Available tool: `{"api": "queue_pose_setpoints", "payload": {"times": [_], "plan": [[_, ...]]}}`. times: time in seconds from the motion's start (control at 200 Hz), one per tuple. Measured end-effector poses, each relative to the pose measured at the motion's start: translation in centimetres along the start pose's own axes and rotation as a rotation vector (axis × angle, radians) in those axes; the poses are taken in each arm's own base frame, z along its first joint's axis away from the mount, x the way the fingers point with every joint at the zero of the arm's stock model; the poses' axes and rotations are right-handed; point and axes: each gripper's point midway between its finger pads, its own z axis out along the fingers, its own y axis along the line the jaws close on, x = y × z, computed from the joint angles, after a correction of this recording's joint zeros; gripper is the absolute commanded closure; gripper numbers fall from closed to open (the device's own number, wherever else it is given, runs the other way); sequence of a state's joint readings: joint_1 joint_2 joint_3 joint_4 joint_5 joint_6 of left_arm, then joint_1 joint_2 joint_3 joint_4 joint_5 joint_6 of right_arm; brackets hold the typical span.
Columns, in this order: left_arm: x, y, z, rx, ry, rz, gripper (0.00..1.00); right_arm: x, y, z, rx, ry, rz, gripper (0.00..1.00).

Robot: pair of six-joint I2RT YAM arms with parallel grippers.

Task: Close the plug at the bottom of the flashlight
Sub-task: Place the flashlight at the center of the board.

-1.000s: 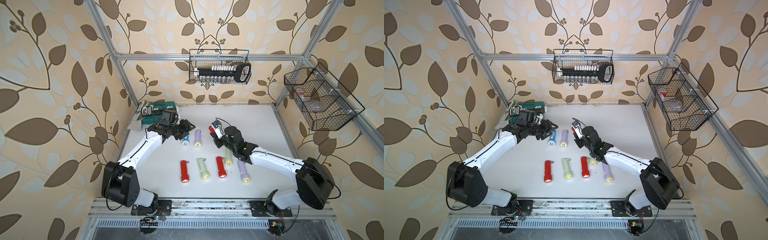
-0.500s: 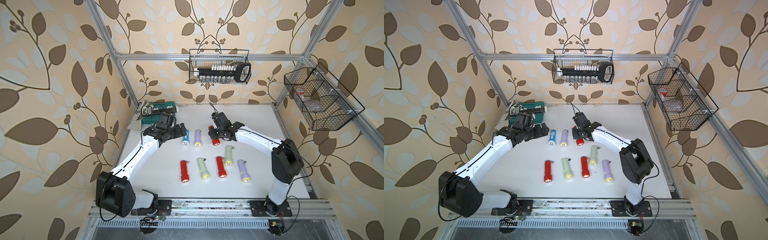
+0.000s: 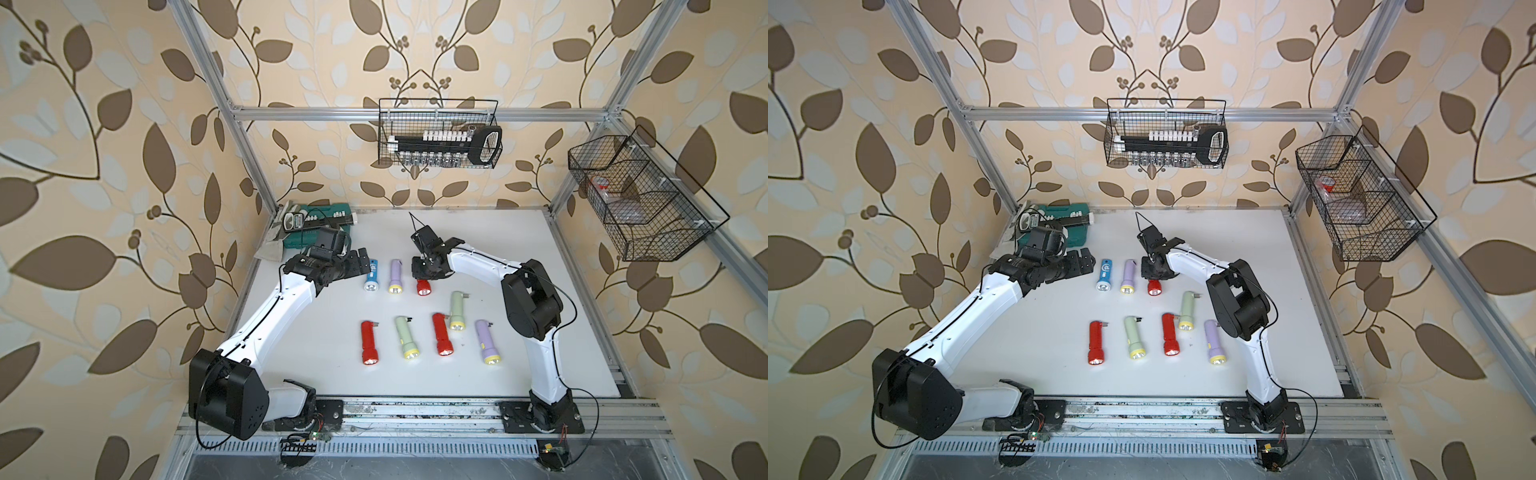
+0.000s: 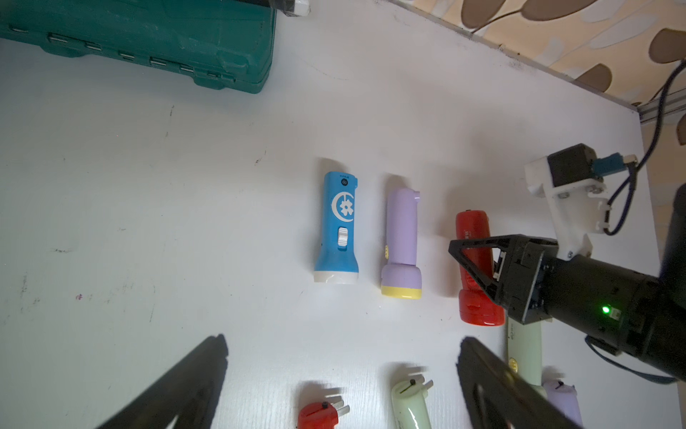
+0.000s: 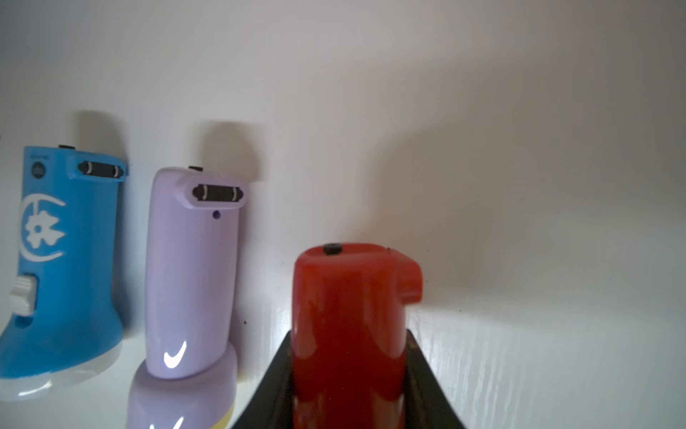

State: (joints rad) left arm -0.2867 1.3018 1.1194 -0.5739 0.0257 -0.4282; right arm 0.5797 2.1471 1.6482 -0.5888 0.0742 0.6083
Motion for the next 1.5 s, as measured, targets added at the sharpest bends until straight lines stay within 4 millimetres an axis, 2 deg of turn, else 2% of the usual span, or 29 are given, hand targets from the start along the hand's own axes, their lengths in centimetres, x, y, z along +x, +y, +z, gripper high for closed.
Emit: {"api": "queue_pose_setpoints", "payload": {"times": [0.38, 0.42, 0.455, 0.485, 0.515, 0.545, 0.595, 0.935, 1.04, 1.15, 1.285, 1.405, 1.5], "plan": [[0.2, -0.3, -0.1, 0.018, 0.007, -0.001, 0.01, -0.1, -1.0, 2.1, 0.032, 0.012, 0.066, 0.92], [0.2, -0.3, -0.1, 0.019, 0.008, -0.001, 0.01, -0.2, -0.9, 2.1, 0.030, 0.009, 0.070, 0.85], [0.3, -0.3, -0.1, 0.020, 0.010, -0.001, 0.01, -0.2, -0.9, 2.2, 0.029, 0.011, 0.071, 0.72], [0.3, -0.3, -0.1, 0.022, 0.011, -0.001, 0.01, -0.1, -0.9, 2.3, 0.031, 0.012, 0.075, 0.55], [0.3, -0.3, 0.0, 0.023, 0.012, -0.001, 0.01, -0.1, -0.9, 2.3, 0.031, 0.012, 0.077, 0.45], [0.3, -0.4, 0.0, 0.025, 0.013, -0.001, 0.01, -0.1, -0.9, 2.3, 0.029, 0.012, 0.078, 0.39], [0.4, -0.4, 0.0, 0.028, 0.016, -0.001, 0.01, -0.4, -0.7, 2.2, 0.023, 0.007, 0.089, 0.35], [0.7, -0.7, 0.0, 0.048, 0.029, -0.002, 0.01, -0.5, -0.8, 2.1, 0.026, 0.009, 0.095, 0.32], [0.9, -0.9, 0.1, 0.062, 0.041, -0.003, 0.01, -0.8, -0.7, 1.4, 0.022, 0.002, 0.088, 0.32], [1.1, -1.4, 0.2, 0.088, 0.055, -0.006, 0.01, -1.9, -0.3, -0.7, -0.004, -0.035, 0.076, 0.32], [1.9, -2.5, 1.3, 0.148, 0.109, -0.021, 0.01, -3.4, -0.2, -4.4, -0.051, -0.094, 0.068, 0.32], [3.5, -3.4, 3.4, 0.206, 0.199, -0.049, 0.01, -3.5, -2.0, -6.8, -0.069, -0.119, 0.080, 0.31], [5.5, -4.0, 5.5, 0.221, 0.291, -0.057, 0.01, -2.1, -4.4, -7.7, -0.060, -0.105, 0.092, 0.31]]}}
